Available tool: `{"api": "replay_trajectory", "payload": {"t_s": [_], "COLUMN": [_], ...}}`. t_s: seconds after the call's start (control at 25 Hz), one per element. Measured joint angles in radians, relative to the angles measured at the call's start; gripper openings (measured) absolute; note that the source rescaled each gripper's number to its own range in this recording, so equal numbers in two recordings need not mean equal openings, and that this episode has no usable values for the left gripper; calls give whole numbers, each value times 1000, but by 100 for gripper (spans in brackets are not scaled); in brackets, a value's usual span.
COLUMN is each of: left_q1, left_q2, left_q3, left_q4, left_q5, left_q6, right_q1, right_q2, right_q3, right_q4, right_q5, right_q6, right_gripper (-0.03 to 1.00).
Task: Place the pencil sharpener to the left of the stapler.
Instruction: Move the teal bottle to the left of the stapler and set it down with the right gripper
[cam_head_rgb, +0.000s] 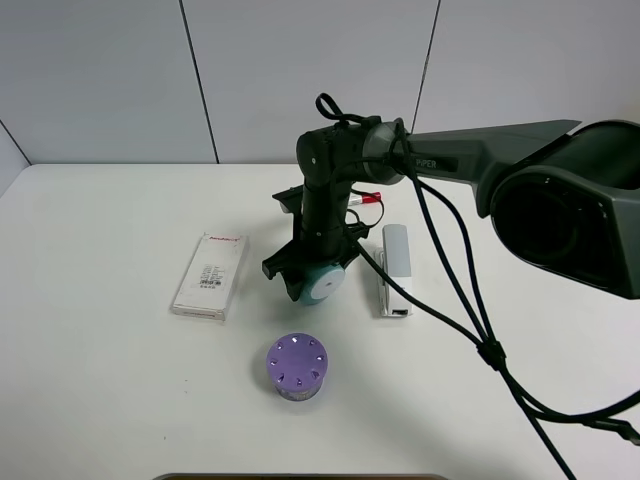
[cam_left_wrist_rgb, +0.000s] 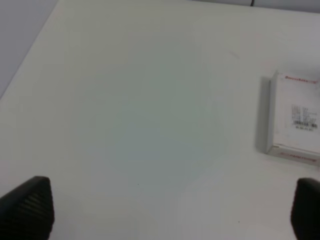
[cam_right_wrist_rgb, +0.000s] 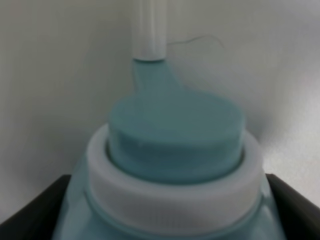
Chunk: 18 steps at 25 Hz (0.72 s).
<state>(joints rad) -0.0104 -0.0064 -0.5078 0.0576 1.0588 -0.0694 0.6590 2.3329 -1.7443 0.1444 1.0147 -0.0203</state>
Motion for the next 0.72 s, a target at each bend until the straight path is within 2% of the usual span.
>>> {"api": "replay_trajectory", "payload": {"t_s": [0.4,0.44,0.6,0.72], "left_q1": [0,0,0,0], "left_q2": [0,0,0,0], "left_q3": [0,0,0,0], "left_q4": [0,0,0,0], "left_q5": [0,0,0,0], "left_q6": [0,0,0,0], "right_q1": [0,0,0,0], "right_q2": [1,1,4,5], "right_q3": [0,0,0,0], "right_q4": [0,0,2,2], "right_q5": [0,0,-14,-14], "right_q6": [0,0,0,0], "right_gripper": [2,6,34,40]}}
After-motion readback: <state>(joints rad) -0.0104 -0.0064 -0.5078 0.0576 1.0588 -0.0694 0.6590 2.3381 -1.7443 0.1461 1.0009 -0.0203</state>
